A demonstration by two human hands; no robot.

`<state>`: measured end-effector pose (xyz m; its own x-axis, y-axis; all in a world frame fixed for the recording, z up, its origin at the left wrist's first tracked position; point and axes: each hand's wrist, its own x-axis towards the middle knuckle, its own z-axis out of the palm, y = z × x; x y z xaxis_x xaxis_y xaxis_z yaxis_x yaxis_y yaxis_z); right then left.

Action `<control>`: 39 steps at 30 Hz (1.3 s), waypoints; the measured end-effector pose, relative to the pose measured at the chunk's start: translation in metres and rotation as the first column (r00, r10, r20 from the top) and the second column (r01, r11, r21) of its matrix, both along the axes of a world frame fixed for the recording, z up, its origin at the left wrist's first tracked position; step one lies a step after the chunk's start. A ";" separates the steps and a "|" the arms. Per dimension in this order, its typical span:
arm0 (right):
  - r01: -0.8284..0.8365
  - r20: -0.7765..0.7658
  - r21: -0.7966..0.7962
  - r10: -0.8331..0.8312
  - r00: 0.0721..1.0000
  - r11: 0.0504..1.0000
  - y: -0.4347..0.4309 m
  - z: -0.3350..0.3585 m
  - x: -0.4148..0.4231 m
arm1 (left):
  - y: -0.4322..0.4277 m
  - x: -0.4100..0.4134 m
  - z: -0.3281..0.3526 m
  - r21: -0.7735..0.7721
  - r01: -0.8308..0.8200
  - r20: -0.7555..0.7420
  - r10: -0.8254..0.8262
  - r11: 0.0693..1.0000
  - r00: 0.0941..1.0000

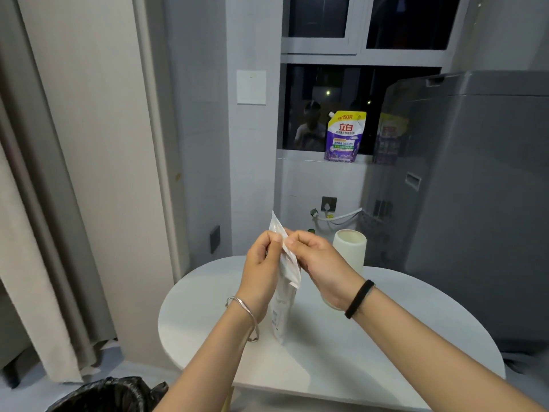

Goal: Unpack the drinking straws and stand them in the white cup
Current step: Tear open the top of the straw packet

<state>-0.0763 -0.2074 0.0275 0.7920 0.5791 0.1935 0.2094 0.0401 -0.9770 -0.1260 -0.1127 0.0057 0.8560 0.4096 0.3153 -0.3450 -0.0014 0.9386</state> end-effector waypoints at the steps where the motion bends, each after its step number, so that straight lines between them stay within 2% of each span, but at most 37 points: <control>1: 0.026 -0.004 0.014 -0.026 1.000 1.000 -0.001 0.001 0.005 | 0.003 0.000 0.000 -0.021 -0.022 0.000 0.022 1.000 1.000; 3: 0.103 0.001 0.023 -0.103 0.995 0.994 -0.009 0.006 0.018 | 0.013 0.001 0.000 -0.009 -0.072 0.006 0.072 0.997 0.997; 4: 0.121 0.039 -0.007 -0.121 0.992 0.993 -0.013 0.009 0.024 | 0.018 0.001 0.000 0.044 -0.088 0.002 0.088 0.995 0.996; 7: 0.164 0.363 -0.249 -0.065 0.929 0.954 -0.016 0.013 0.040 | 0.026 0.002 -0.001 0.211 -0.071 -0.096 0.093 0.975 0.991; 8: 0.201 0.471 -0.311 -0.033 0.882 0.929 -0.014 0.016 0.043 | 0.025 0.001 0.000 0.199 -0.028 -0.158 0.061 0.980 0.986; 9: 0.229 0.551 -0.353 0.004 0.834 0.907 -0.012 0.020 0.046 | 0.024 0.000 0.001 0.125 0.041 -0.243 -0.009 0.991 0.970; 10: 0.244 0.615 -0.383 0.049 0.787 0.891 -0.010 0.025 0.047 | 0.024 -0.001 0.003 -0.018 0.132 -0.335 -0.130 0.991 0.933; 11: 0.264 0.678 -0.408 0.096 0.729 0.874 -0.008 0.030 0.048 | 0.025 -0.002 0.005 -0.209 0.233 -0.396 -0.300 0.950 0.868; 12: 0.300 0.741 -0.424 0.137 0.657 0.854 -0.007 0.034 0.048 | 0.027 -0.002 0.006 -0.410 0.326 -0.385 -0.486 0.852 0.785; 13: 0.345 0.800 -0.420 0.163 0.578 0.839 -0.005 0.036 0.048 | 0.029 0.000 0.006 -0.580 0.390 -0.301 -0.633 0.715 0.713; 15: 0.421 0.891 -0.347 0.154 0.428 0.838 -0.003 0.037 0.046 | 0.031 0.002 0.007 -0.750 0.465 -0.072 -0.757 0.470 0.649; 17: 0.471 0.942 -0.265 0.123 0.311 0.841 -0.003 0.033 0.042 | 0.028 0.006 0.009 -0.794 0.502 0.083 -0.757 0.343 0.648; 19: 0.488 0.958 -0.229 0.105 0.269 0.842 -0.006 0.027 0.040 | 0.023 0.011 0.008 -0.827 0.508 0.194 -0.723 0.243 0.663; 24: 0.408 0.965 -0.168 0.065 0.255 0.897 -0.014 0.017 0.037 | 0.016 0.021 0.007 -0.913 0.399 0.261 -0.623 0.090 0.737; 26: 0.383 0.966 -0.141 0.042 0.256 0.913 -0.016 0.013 0.039 | 0.015 0.025 0.007 -0.938 0.337 0.238 -0.565 0.076 0.790; 27: 0.376 0.954 -0.113 -0.005 0.299 0.920 -0.018 0.009 0.042 | 0.013 0.028 0.007 -0.944 0.318 0.221 -0.543 0.090 0.810; 28: 0.363 0.917 -0.076 -0.078 0.391 0.929 -0.017 0.004 0.044 | 0.011 0.029 0.006 -0.945 0.297 0.190 -0.511 0.134 0.838; 29: 0.345 0.833 -0.017 -0.177 0.524 0.939 -0.015 0.000 0.043 | 0.008 0.031 0.004 -0.943 0.269 0.153 -0.466 0.194 0.871; 30: 0.334 0.687 0.063 -0.284 0.668 0.940 -0.012 -0.007 0.041 | 0.004 0.035 0.000 -0.936 0.238 0.115 -0.413 0.261 0.904; 32: 0.376 0.244 0.229 -0.427 0.871 0.898 -0.006 -0.024 0.035 | -0.003 0.041 -0.009 -0.897 0.185 0.062 -0.299 0.402 0.952; 33: 0.396 -0.028 0.284 -0.405 0.914 0.873 -0.005 -0.034 0.035 | -0.006 0.043 -0.016 -0.858 0.145 0.031 -0.233 0.492 0.972; 34: 0.394 -0.290 0.335 -0.304 0.907 0.856 -0.005 -0.043 0.036 | -0.009 0.046 -0.022 -0.804 0.086 -0.006 -0.154 0.589 0.988; 35: 0.385 -0.495 0.388 -0.164 0.853 0.837 -0.005 -0.051 0.037 | -0.011 0.048 -0.030 -0.735 0.011 -0.047 -0.068 0.678 0.997; 36: 0.386 -0.620 0.426 -0.047 0.783 0.818 -0.006 -0.058 0.037 | -0.013 0.049 -0.038 -0.652 -0.070 -0.083 0.020 0.755 0.996; 39: 0.418 -0.753 0.451 0.085 0.653 0.789 -0.008 -0.078 0.041 | -0.021 0.050 -0.061 -0.388 -0.206 -0.114 0.175 0.898 0.978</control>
<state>-0.0356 -0.2156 -0.0501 0.8812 0.4062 -0.2421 -0.4640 0.6443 -0.6080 -0.0761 -0.1334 -0.0548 0.7639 0.6445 0.0312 -0.3043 0.3172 0.8982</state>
